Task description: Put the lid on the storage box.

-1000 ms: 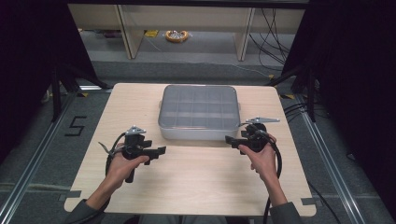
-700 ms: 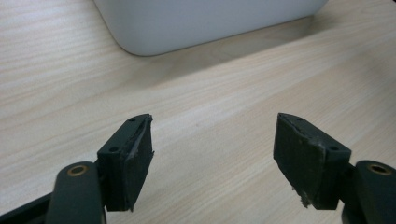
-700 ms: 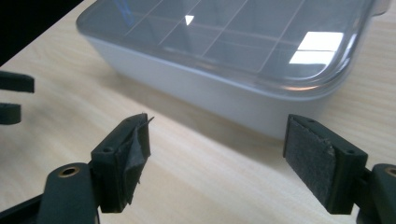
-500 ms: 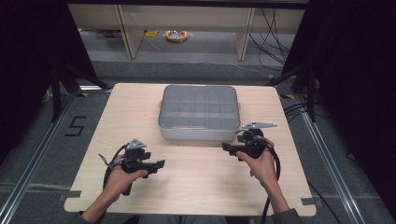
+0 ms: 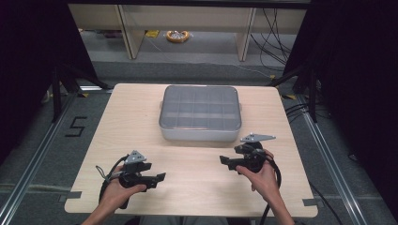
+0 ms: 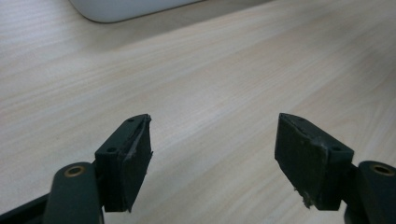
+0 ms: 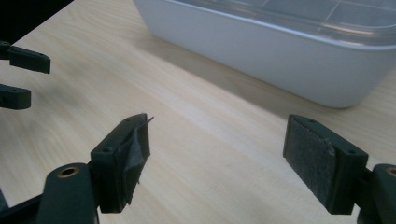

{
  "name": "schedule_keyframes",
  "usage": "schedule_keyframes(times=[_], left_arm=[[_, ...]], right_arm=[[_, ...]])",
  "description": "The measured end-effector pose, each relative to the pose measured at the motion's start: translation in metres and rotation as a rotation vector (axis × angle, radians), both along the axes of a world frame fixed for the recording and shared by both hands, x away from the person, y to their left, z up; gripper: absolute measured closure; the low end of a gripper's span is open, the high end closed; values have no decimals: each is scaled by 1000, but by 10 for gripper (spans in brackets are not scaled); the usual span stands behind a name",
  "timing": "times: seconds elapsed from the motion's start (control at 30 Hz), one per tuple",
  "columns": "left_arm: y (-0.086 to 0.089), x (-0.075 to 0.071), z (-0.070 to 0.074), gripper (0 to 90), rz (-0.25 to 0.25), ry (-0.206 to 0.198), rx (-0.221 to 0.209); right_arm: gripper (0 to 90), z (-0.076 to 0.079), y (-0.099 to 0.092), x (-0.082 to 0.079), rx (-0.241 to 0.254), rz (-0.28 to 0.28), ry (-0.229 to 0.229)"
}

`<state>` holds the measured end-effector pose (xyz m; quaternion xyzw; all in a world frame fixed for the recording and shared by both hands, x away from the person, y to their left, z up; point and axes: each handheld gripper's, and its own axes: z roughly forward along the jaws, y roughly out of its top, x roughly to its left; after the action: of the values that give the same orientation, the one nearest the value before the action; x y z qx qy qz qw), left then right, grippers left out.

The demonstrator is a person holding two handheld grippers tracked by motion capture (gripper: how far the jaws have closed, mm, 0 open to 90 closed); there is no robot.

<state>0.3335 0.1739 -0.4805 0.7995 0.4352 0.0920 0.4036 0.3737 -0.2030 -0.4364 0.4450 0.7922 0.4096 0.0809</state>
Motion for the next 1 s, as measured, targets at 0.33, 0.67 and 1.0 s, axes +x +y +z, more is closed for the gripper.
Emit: schedule_keyframes(times=[0.33, 0.67, 1.0], left_arm=[[1, -18, -8, 258, -33, -2, 19], [5, -34, -13, 245, -49, 3, 51], [10, -52, -15, 238, -54, -1, 65]], right_arm=[[237, -14, 3, -18, -15, 36, 1], [224, -22, -1, -32, 5, 43, 19], [163, -37, -8, -60, 33, 49, 35]])
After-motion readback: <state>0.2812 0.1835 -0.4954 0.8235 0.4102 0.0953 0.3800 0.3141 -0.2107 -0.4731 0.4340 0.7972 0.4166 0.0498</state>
